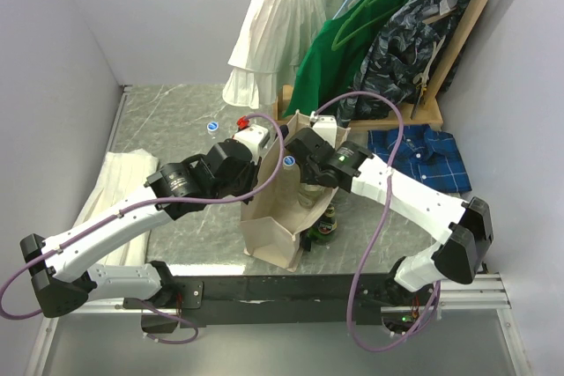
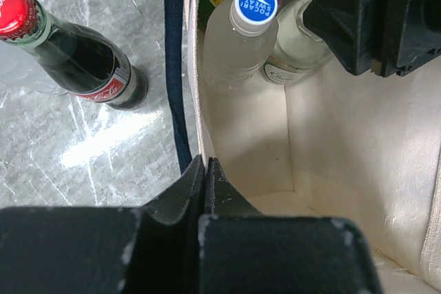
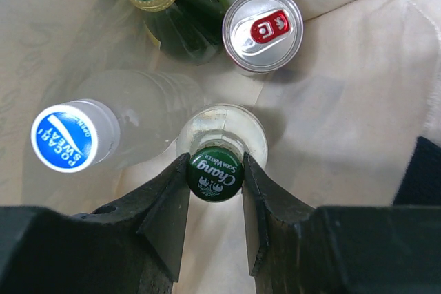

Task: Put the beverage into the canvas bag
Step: Place the drink in the canvas bag.

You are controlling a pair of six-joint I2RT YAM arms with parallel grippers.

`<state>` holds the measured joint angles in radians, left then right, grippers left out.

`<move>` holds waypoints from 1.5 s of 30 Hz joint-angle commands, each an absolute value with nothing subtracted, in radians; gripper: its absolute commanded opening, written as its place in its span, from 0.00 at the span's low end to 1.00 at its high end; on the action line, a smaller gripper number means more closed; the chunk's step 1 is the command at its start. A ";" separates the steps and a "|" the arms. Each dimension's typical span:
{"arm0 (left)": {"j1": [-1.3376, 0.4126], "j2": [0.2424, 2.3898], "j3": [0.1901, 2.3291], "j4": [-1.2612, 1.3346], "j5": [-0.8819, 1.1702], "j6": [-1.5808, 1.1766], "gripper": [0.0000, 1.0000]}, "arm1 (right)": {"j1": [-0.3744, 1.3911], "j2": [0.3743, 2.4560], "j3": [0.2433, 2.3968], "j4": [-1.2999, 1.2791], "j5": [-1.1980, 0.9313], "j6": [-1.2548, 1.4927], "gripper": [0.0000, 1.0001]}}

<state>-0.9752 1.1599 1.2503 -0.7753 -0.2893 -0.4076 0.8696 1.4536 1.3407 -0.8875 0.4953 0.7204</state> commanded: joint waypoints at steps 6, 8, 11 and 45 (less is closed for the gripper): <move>-0.982 1.109 1.282 -0.742 -0.313 -0.397 0.01 | 0.862 1.463 1.327 -0.810 0.511 0.742 0.00; -0.982 1.106 1.279 -0.744 -0.316 -0.397 0.01 | 0.862 1.470 1.325 -0.813 0.512 0.741 0.00; -0.982 1.106 1.276 -0.745 -0.314 -0.399 0.01 | 0.861 1.480 1.327 -0.819 0.511 0.741 0.00; -0.983 1.103 1.262 -0.749 -0.351 -0.400 0.11 | 0.862 1.516 1.347 -0.877 0.503 0.752 0.26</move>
<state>-0.9768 1.1336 1.2469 -0.7818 -0.3229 -0.4076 0.8696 1.5078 1.3327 -0.8829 0.4828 0.7433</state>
